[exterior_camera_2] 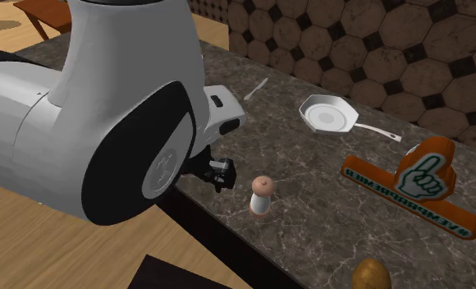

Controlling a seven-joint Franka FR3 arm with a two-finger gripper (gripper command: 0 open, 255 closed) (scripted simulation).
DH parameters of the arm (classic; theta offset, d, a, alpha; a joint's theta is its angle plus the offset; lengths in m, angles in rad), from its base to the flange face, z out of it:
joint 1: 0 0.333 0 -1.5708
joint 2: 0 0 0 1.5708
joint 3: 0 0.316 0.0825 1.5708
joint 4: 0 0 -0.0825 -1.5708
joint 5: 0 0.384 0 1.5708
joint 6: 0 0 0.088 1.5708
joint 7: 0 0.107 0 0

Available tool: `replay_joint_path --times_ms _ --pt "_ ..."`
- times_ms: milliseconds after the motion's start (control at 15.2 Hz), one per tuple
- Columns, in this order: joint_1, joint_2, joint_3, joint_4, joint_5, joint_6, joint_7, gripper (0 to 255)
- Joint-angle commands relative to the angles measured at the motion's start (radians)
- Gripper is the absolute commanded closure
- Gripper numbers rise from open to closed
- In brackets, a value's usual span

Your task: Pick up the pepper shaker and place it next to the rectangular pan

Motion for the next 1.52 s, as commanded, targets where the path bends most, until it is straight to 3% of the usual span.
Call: replay_joint_path --times_ms 0,660,1254,1452 --pt "0.000 0.000 0.000 0.000 0.000 0.000 0.000 0" --pt "-0.057 0.241 0.013 -0.077 -0.118 0.275 -0.011 0" --pt "-0.123 0.527 0.018 -0.043 -0.262 0.492 0.030 0" --pt "-0.130 0.559 0.015 -0.052 -0.278 0.531 0.037 0"
